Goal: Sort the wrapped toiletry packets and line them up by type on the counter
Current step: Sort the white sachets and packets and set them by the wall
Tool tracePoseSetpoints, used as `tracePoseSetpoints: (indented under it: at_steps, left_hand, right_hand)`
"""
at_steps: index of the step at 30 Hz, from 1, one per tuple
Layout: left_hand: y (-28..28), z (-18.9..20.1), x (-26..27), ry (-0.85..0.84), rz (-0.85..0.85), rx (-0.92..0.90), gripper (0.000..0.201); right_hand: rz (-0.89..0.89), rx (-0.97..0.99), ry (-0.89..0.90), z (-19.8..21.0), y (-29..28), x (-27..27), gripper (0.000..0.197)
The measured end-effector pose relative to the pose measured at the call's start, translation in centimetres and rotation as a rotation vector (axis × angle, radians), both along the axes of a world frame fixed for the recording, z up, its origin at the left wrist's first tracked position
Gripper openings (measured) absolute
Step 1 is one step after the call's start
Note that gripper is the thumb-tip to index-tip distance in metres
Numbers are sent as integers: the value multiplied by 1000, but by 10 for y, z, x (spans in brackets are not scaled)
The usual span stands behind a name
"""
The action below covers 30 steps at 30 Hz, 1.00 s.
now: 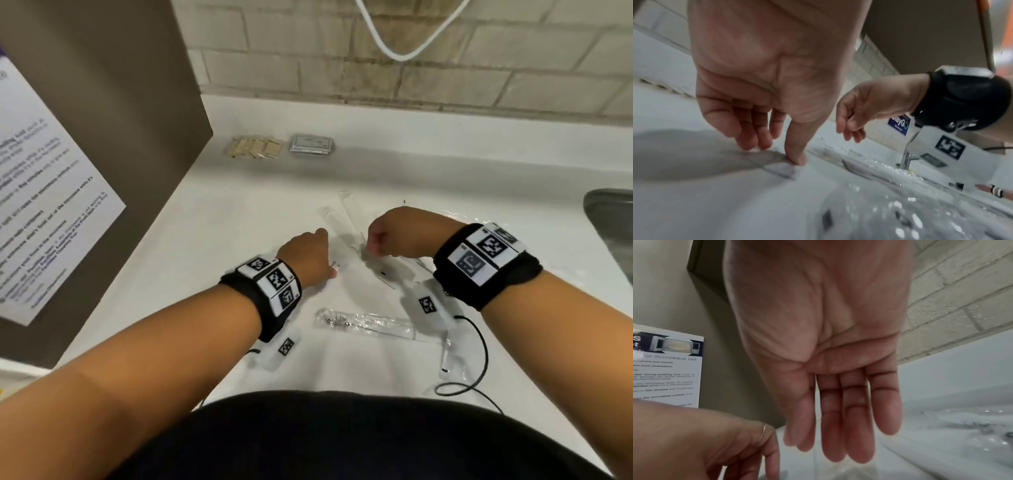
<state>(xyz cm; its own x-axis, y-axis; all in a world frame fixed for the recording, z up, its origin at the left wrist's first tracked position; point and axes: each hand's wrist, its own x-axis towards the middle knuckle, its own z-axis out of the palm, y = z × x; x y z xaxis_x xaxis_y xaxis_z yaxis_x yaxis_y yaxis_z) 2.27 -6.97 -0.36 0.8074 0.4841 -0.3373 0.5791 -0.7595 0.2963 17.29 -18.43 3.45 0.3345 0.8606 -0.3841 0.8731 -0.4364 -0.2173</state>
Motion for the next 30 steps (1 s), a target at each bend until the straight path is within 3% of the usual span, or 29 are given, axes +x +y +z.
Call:
tracePoseSetpoints:
  at_steps: [4,6,8,10,16,18,20,23,25,27,30]
  left_hand:
    - [-4,6,1,38,78,-105,51]
    - [-5,8,1,64,51,-100,29]
    - [-7,7,0,85,45,-64,12]
    - [-11,6,3,51,47,-60,10]
    - [-26,10,25,-164,149,-237,8]
    - [-29,9,32,-252,175,-313,9]
    - [-32,7,40,-308,166,-296,13]
    - [-39,8,56,-396,151,-254,6]
    - [-45,9,72,-435,113,-204,9]
    - [-52,9,92,-452,50,-162,14]
    - [-59,8,123,-380,-126,-62,16]
  right_hand:
    - [104,-138,-41,-3,-24,-9,23]
    - [172,-137,-227,-22,-38,-16,27]
    - [125,17,-367,-40,-51,-20,25]
    - [101,104,-372,-46,-59,-13,26]
    - [298,-13,-394,-43,-62,13,19]
    - [275,60,-293,-44,-63,17,24]
    - [131,258,-25,-36,-71,22,29]
    - [-246,673,470,-19,-85,31,17]
    - [-454,892,696,-11,-94,44,22]
    - [-604,1030,779,-4,-104,63,25]
    - [-790,1020,732,-2,-122,89,18]
